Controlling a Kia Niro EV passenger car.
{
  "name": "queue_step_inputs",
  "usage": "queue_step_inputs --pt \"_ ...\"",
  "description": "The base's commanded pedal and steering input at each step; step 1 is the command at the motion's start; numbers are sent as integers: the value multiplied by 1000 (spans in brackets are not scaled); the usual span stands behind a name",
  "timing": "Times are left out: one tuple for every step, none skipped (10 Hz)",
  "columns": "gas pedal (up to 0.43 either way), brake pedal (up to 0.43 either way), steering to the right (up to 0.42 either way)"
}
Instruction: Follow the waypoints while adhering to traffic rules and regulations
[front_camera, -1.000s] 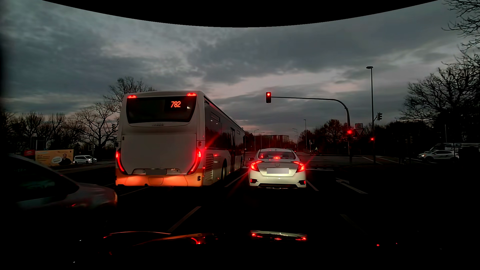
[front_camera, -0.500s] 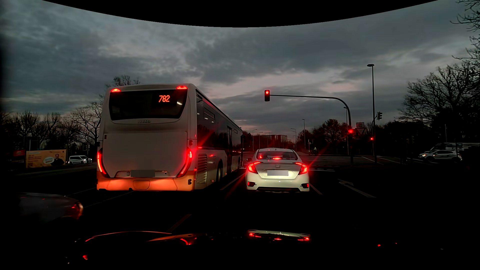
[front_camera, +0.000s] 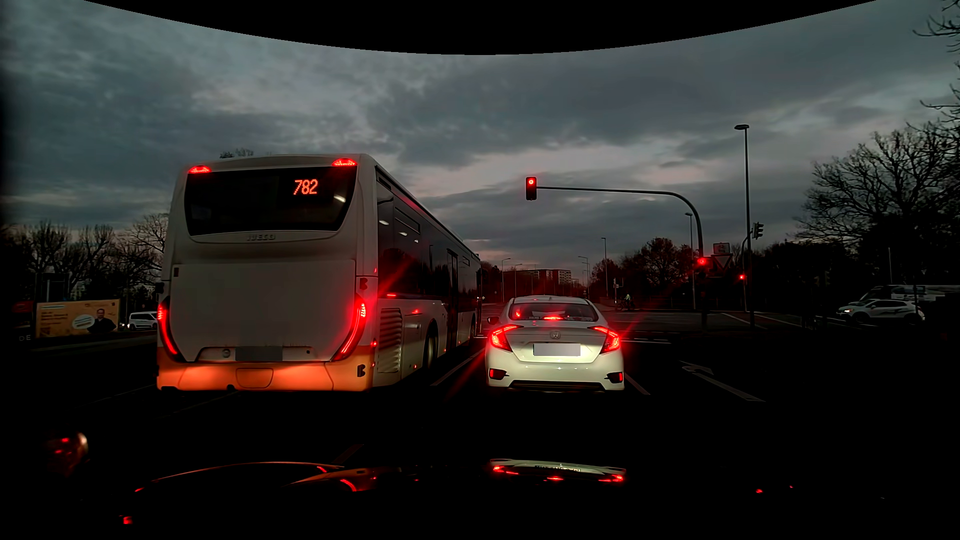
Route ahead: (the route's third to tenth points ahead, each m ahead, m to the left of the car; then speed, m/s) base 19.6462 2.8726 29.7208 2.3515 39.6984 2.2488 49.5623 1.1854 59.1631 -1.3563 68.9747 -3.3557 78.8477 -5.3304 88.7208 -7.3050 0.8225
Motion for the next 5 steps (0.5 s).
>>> queue_step_inputs --pt "0 67 64" --pt "0 67 64" --pt "0 67 62" --pt "0 67 61" --pt "0 67 60"
